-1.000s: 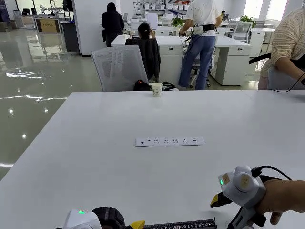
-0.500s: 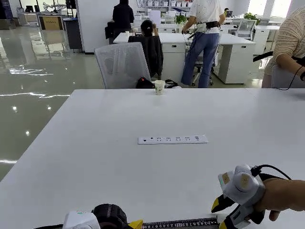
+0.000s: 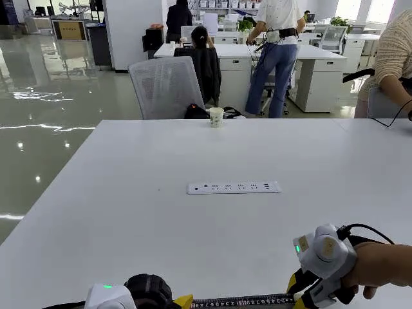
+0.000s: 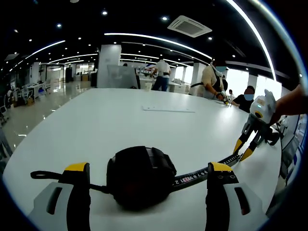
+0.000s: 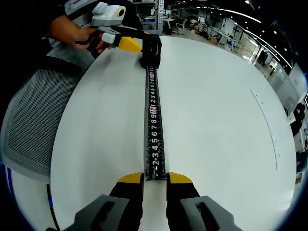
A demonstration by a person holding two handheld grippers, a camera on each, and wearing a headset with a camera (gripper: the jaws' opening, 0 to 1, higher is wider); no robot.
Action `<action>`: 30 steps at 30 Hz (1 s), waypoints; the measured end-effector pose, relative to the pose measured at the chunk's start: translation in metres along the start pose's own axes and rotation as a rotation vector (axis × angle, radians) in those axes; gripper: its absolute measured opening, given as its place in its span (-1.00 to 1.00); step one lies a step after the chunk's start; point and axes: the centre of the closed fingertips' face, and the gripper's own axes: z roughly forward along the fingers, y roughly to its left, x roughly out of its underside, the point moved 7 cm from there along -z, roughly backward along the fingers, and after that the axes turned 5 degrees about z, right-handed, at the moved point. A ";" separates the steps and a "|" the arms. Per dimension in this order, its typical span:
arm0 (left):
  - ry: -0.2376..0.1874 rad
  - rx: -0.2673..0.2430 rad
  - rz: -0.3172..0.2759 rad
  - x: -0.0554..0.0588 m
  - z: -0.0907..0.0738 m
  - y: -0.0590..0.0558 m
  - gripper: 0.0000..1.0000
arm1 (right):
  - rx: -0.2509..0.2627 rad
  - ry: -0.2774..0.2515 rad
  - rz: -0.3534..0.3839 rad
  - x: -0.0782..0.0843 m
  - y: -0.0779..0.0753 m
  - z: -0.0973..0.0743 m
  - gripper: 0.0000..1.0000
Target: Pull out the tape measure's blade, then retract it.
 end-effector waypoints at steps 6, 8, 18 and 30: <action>0.004 0.000 -0.003 0.002 0.000 -0.002 0.98 | -0.003 -0.001 0.002 0.000 0.003 0.000 -0.74; 0.006 -0.001 -0.001 0.002 0.000 -0.002 0.98 | 0.000 0.000 0.005 -0.001 0.003 0.000 -0.75; 0.001 -0.002 -0.007 0.003 0.004 -0.007 0.98 | 0.006 -0.006 0.042 0.001 0.003 0.000 -0.76; 0.023 -0.054 0.024 0.006 0.014 -0.003 0.67 | 0.018 -0.002 0.109 0.000 0.003 0.001 -0.78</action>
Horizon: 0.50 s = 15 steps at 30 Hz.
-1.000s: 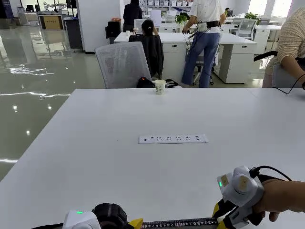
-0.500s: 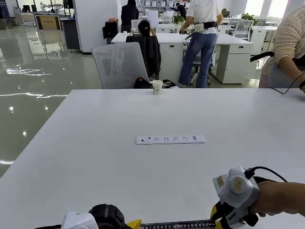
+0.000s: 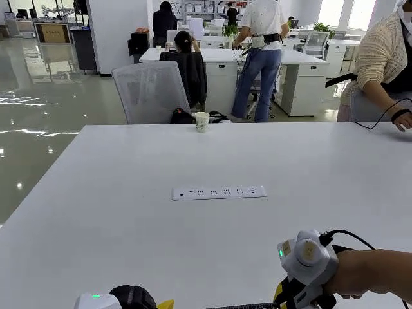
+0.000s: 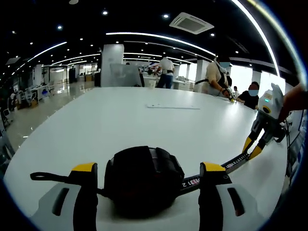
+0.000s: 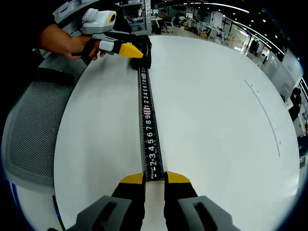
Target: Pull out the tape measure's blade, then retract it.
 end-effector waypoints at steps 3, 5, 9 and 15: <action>0.014 -0.005 0.013 0.004 0.004 0.001 0.62 | 0.004 0.014 0.003 -0.002 0.001 0.000 -0.78; 0.017 -0.007 0.010 0.004 0.005 0.002 0.59 | 0.003 0.022 0.001 -0.002 0.000 0.000 -0.78; 0.026 -0.005 0.005 0.004 0.007 0.000 0.55 | 0.007 0.028 -0.010 -0.002 0.001 0.000 -0.78; 0.031 -0.014 -0.025 0.003 0.009 0.000 0.44 | 0.008 0.036 -0.001 -0.004 0.000 0.000 -0.78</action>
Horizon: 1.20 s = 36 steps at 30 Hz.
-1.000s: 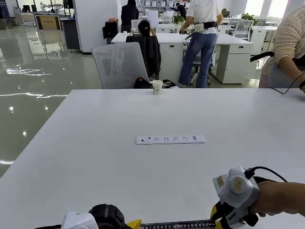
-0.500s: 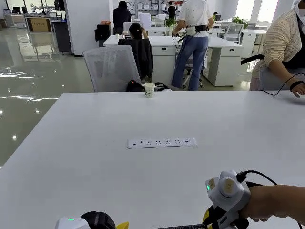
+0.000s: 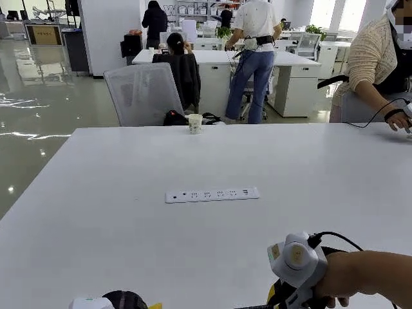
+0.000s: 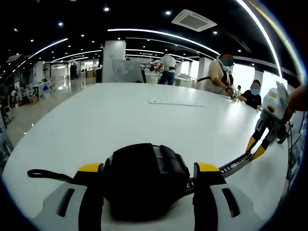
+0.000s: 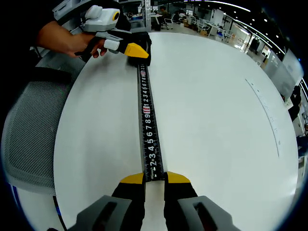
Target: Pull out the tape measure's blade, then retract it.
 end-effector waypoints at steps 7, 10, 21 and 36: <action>0.032 0.003 -0.038 -0.002 0.001 0.003 0.34 | 0.001 0.015 0.003 -0.001 -0.001 0.001 -0.79; 0.046 0.013 -0.026 -0.002 0.002 0.003 0.33 | -0.001 0.013 0.003 0.000 -0.001 0.001 -0.80; 0.069 0.025 0.004 -0.001 0.002 0.005 0.29 | 0.002 0.023 0.006 -0.002 0.000 0.002 -0.81; 0.082 0.031 0.002 0.000 0.002 0.005 0.28 | 0.010 0.032 0.063 -0.010 0.001 0.006 -0.79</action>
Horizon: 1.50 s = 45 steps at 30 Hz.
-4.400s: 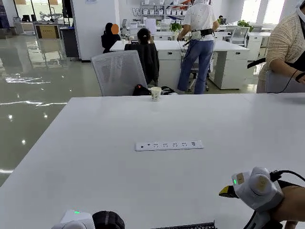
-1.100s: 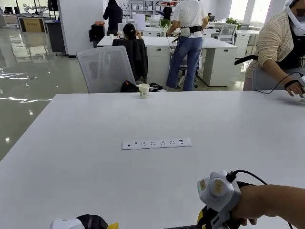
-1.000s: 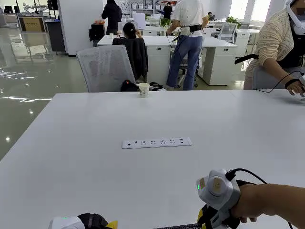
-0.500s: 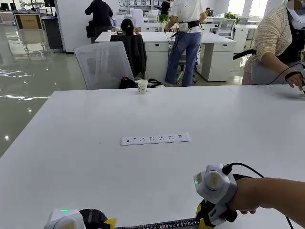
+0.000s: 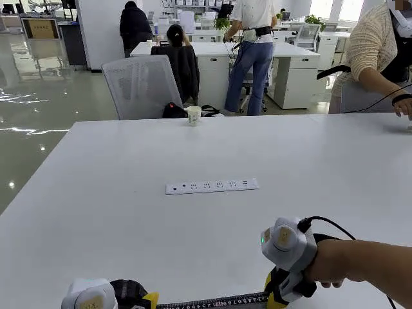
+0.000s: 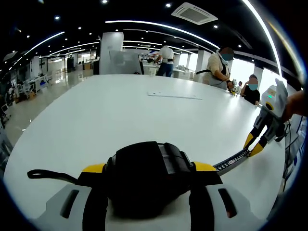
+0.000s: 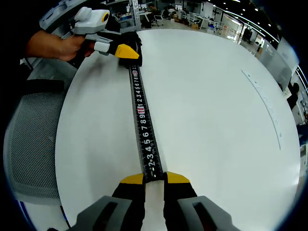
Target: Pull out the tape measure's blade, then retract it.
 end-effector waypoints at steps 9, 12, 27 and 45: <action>0.005 0.000 -0.001 0.001 0.000 -0.002 0.28 | 0.004 0.029 -0.028 -0.003 0.001 0.001 -0.79; 0.009 0.000 -0.002 0.001 0.000 -0.002 0.28 | 0.006 0.030 -0.025 -0.004 0.001 0.001 -0.78; 0.015 0.001 -0.001 0.002 -0.002 -0.004 0.28 | 0.002 0.035 -0.125 -0.006 0.005 0.001 -0.78; 0.022 -0.002 -0.001 0.001 -0.002 -0.005 0.28 | 0.009 0.048 -0.096 -0.012 0.005 0.003 -0.77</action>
